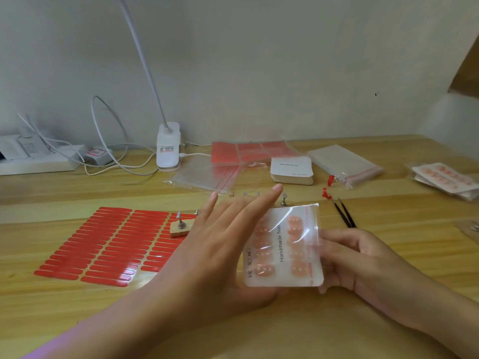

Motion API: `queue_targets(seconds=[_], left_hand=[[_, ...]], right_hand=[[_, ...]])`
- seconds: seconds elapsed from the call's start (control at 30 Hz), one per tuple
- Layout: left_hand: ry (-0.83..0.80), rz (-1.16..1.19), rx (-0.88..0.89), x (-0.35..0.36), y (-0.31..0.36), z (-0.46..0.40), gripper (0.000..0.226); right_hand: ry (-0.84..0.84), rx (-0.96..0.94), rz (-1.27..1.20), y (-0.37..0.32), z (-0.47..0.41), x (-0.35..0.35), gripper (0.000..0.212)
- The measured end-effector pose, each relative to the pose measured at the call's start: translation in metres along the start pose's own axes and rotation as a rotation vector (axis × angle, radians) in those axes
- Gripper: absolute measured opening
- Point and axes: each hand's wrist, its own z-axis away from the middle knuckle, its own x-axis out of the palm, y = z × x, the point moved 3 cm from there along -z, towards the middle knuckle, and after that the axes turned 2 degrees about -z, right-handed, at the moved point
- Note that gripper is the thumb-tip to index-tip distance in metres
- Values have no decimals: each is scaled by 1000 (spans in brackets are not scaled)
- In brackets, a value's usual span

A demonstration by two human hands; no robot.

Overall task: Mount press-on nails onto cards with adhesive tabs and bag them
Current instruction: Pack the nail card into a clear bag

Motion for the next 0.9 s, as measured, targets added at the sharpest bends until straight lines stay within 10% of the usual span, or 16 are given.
queue_targets(seconds=[0.9], left_hand=[[28, -156, 87, 11, 10, -4, 93]], right_hand=[[202, 8, 142, -5, -6, 21, 19]])
